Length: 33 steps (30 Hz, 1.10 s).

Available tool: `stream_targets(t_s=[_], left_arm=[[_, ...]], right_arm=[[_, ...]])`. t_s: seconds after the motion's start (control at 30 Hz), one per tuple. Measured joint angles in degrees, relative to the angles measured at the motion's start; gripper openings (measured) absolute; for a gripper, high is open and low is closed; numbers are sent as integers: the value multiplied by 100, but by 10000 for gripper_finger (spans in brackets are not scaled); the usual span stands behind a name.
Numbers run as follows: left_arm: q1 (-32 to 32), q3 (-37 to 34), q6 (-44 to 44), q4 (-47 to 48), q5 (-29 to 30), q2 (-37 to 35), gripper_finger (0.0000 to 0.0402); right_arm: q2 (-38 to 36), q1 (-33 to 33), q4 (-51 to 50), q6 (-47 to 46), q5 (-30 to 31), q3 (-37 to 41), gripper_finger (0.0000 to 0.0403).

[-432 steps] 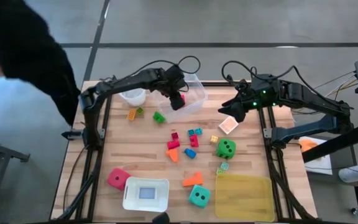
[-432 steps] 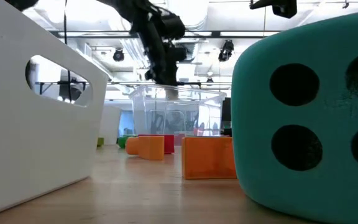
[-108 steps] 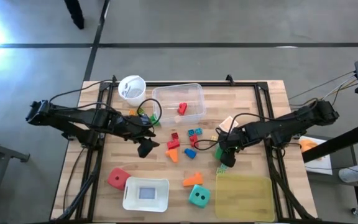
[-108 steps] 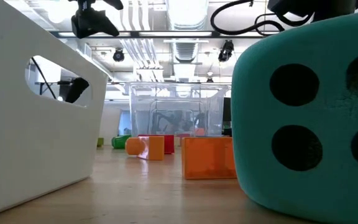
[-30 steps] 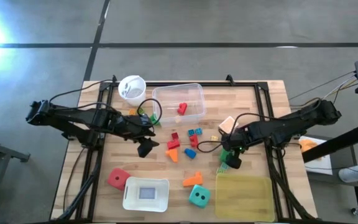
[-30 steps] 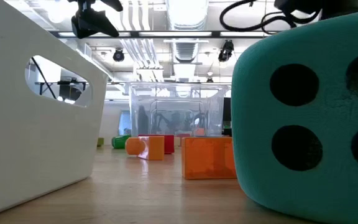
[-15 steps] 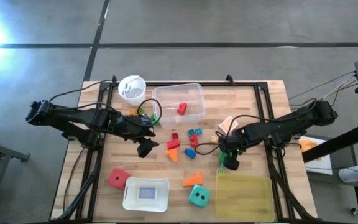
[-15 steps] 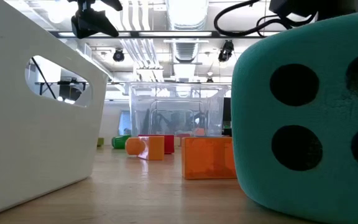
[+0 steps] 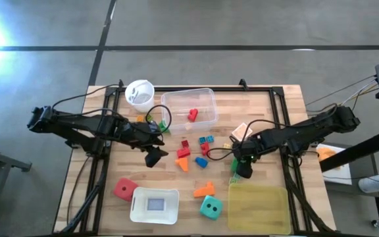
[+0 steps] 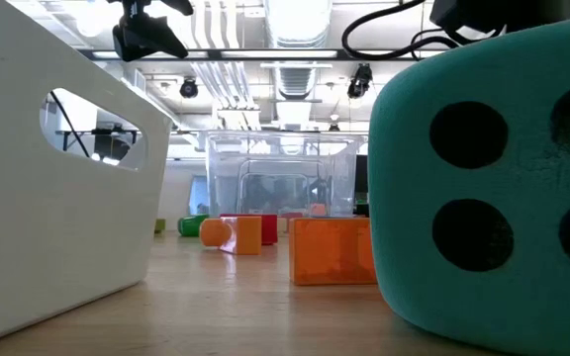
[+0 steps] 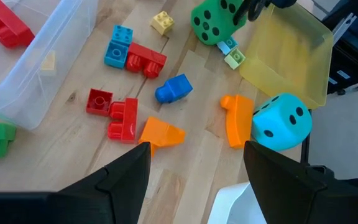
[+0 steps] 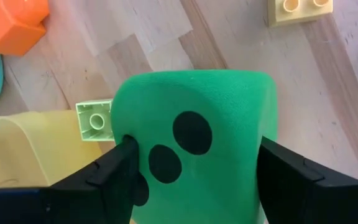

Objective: Pick & Place Toys
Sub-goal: Put the green dice into the yellow bin

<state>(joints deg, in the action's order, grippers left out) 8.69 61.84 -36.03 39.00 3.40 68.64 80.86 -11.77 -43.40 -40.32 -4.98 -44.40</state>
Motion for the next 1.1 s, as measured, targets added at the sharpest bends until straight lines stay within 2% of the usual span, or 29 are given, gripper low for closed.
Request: stream_targets(t_s=[0.33, 0.63, 0.73, 0.83, 1.1], left_arm=[[0, 0, 0, 0, 0, 0, 262], [0, -2, 0, 0, 0, 0, 262], [0, -4, 0, 0, 0, 0, 262], [0, -4, 0, -1, 0, 4, 262], [0, -4, 0, -2, 0, 4, 262]], right_arm=[[-61, 0, 8, -9, -83, 17, 249], [-687, -9, -145, -288, -113, 28, 232], [-836, -9, -236, -281, -142, 35, 205], [-925, -9, -221, -277, -170, 25, 124], [-930, -38, -222, -281, -154, 5, 86]])
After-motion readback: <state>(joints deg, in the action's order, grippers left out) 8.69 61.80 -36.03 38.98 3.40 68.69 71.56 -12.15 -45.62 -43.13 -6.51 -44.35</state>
